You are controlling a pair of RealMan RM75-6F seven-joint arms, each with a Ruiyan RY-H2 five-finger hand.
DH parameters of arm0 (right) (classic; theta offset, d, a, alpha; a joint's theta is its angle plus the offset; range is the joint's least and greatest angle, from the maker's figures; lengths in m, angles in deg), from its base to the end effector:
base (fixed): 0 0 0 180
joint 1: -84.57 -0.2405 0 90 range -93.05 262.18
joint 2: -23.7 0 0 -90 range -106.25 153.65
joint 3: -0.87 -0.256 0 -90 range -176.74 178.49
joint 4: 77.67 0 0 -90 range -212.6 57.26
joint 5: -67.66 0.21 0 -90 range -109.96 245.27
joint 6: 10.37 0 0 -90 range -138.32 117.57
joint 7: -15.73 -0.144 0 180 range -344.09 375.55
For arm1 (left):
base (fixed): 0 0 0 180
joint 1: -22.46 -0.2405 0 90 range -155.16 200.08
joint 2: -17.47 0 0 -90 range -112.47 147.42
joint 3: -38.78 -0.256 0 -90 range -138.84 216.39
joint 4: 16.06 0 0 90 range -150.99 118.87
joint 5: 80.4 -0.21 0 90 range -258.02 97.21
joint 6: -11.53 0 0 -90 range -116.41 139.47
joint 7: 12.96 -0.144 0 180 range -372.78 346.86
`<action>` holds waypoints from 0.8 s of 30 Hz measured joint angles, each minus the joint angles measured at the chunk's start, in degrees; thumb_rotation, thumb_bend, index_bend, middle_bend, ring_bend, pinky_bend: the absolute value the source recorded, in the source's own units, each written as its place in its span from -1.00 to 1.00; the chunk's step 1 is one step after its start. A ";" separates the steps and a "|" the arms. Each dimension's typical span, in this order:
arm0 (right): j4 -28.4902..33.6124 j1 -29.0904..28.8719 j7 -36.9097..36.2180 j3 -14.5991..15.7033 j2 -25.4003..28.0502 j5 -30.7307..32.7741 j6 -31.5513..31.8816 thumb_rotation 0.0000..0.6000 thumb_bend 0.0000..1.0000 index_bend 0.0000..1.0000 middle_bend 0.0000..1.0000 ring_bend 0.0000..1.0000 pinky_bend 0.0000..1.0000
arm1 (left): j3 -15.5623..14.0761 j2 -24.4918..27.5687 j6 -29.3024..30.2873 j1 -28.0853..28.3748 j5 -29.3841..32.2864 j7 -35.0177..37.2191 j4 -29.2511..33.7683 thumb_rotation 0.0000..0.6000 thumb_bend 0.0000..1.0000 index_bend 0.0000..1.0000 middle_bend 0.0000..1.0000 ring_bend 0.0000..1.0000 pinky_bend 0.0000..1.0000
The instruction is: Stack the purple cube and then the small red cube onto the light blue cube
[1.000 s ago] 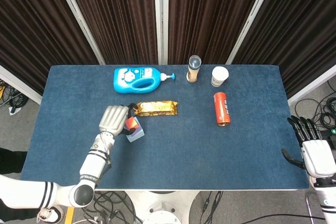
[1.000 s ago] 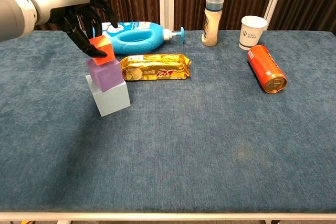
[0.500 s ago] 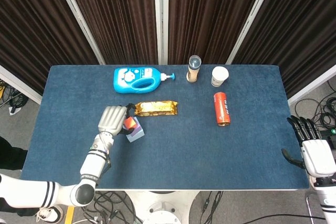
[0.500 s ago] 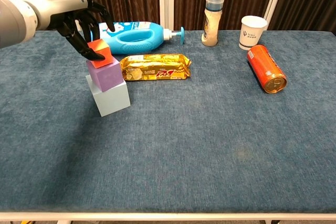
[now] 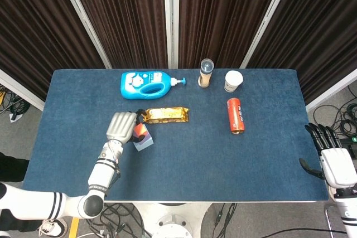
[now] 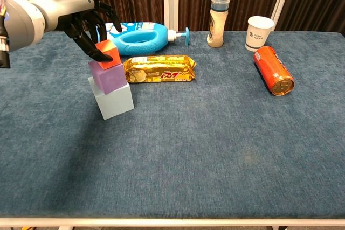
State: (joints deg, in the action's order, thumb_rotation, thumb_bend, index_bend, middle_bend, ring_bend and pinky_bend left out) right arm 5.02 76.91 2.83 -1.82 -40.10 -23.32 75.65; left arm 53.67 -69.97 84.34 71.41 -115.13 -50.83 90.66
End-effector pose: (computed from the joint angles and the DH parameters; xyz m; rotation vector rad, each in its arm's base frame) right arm -0.3224 -0.1985 0.1750 1.4554 -0.8724 1.0278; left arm -0.0882 0.3240 0.0087 -1.6347 -1.1578 -0.8869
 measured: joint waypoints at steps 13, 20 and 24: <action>0.31 -0.18 -0.55 0.17 0.48 0.01 -0.69 1.00 -0.60 -0.96 -0.88 -1.00 -1.00 | -0.48 1.28 -2.33 -0.35 0.85 0.81 0.58 1.00 -0.64 -0.54 -0.17 -0.37 -0.28; 0.35 -0.03 -1.31 0.32 0.83 -0.29 -0.38 1.00 -0.60 -0.96 -0.88 -1.00 -1.00 | -0.39 5.80 -3.68 -0.43 3.96 0.31 4.73 1.00 -0.77 -0.65 -0.44 -0.58 -0.49; 0.37 0.15 -2.01 0.43 1.11 -0.61 0.03 1.00 -0.60 -0.96 -0.88 -1.00 -1.00 | -1.95 10.15 -3.34 -1.46 4.47 -0.47 8.34 1.00 -0.78 -0.65 -0.59 -0.66 -0.54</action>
State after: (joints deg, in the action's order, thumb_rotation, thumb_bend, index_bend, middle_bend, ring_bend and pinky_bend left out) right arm 5.39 77.05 0.82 -1.39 -38.99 -23.93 75.68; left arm 51.72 -59.82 81.01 69.95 -110.66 -51.31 99.00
